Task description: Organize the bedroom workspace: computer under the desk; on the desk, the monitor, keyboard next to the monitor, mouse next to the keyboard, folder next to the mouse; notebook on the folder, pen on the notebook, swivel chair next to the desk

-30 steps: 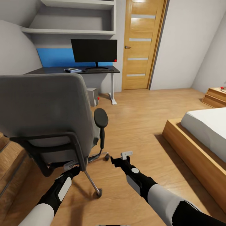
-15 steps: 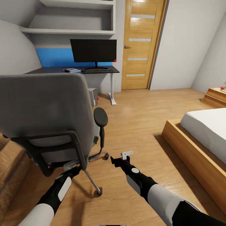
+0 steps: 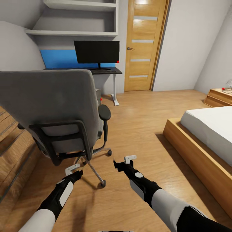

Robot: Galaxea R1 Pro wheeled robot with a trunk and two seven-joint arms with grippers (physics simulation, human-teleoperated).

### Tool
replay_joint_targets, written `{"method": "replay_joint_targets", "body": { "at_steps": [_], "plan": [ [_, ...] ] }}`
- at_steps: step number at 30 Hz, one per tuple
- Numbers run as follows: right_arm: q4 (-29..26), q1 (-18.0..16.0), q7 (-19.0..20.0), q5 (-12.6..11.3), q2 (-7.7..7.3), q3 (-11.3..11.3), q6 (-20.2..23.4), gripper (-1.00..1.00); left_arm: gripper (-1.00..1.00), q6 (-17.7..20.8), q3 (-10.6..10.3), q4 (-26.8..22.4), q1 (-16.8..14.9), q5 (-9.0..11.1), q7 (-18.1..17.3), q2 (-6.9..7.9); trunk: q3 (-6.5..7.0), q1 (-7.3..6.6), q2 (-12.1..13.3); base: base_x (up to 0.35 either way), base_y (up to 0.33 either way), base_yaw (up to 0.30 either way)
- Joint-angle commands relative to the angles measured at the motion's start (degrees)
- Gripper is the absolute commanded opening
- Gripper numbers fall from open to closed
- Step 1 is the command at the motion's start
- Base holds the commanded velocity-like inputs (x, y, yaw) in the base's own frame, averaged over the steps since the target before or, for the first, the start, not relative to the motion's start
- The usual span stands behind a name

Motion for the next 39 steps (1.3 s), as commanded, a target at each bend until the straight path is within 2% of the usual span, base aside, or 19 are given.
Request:
{"method": "replay_joint_targets", "body": {
  "at_steps": [1,17,21,24,26,28,33,37,39],
  "plan": [
    [0.1,-0.1,-0.1,-0.6,-0.01,0.5,-0.3,1.00,1.00,0.3,0.0,-0.1,0.0,0.6,0.2,-0.02,-0.05,-0.04,0.0,-0.213,-0.070,0.000],
    [0.1,-0.1,-0.1,-0.5,-0.01,0.5,-0.3,1.00,1.00,0.3,0.2,-0.1,0.0,0.7,0.5,0.08,-0.05,-0.04,0.0,-0.187,-0.020,0.000],
    [0.1,-0.1,-0.1,-0.6,-0.01,0.5,-0.3,1.00,1.00,0.3,0.8,0.0,0.0,0.8,0.6,0.63,-0.05,-0.04,0.0,-0.126,-0.001,0.000],
    [0.1,-0.1,-0.1,-0.6,-0.01,0.5,-0.3,1.00,1.00,0.3,3.0,0.0,0.0,0.8,0.7,1.08,-0.05,-0.04,0.0,-0.044,0.000,0.000],
    [0.1,-0.1,-0.1,-0.6,-0.03,0.4,-0.4,1.00,1.00,0.2,7.2,-0.1,0.0,0.7,0.7,1.32,-0.05,-0.04,0.0,-0.013,0.000,0.000],
    [0.1,-0.1,-0.2,-0.6,-0.07,0.4,-0.4,1.00,1.00,0.3,9.3,-0.1,0.0,0.6,0.7,1.47,-0.05,-0.04,0.0,-0.007,0.000,0.000],
    [0.1,-0.1,-0.3,-0.6,-0.09,0.4,-1.2,1.00,1.00,0.3,11.0,-0.1,0.0,0.5,0.7,2.51,-0.05,-0.04,0.0,-0.003,0.000,0.000],
    [0.8,-0.1,-0.4,-0.6,-0.49,0.3,-2.2,1.00,1.00,0.3,11.6,-0.1,0.0,0.6,0.5,4.69,-0.05,-0.04,0.0,0.000,0.000,0.000],
    [1.0,-0.1,-0.5,-0.6,-0.61,0.3,-2.3,1.00,1.00,0.3,11.8,-0.1,0.0,0.6,0.5,5.29,-0.05,-0.04,0.0,0.000,0.000,0.000]
  ]
}}
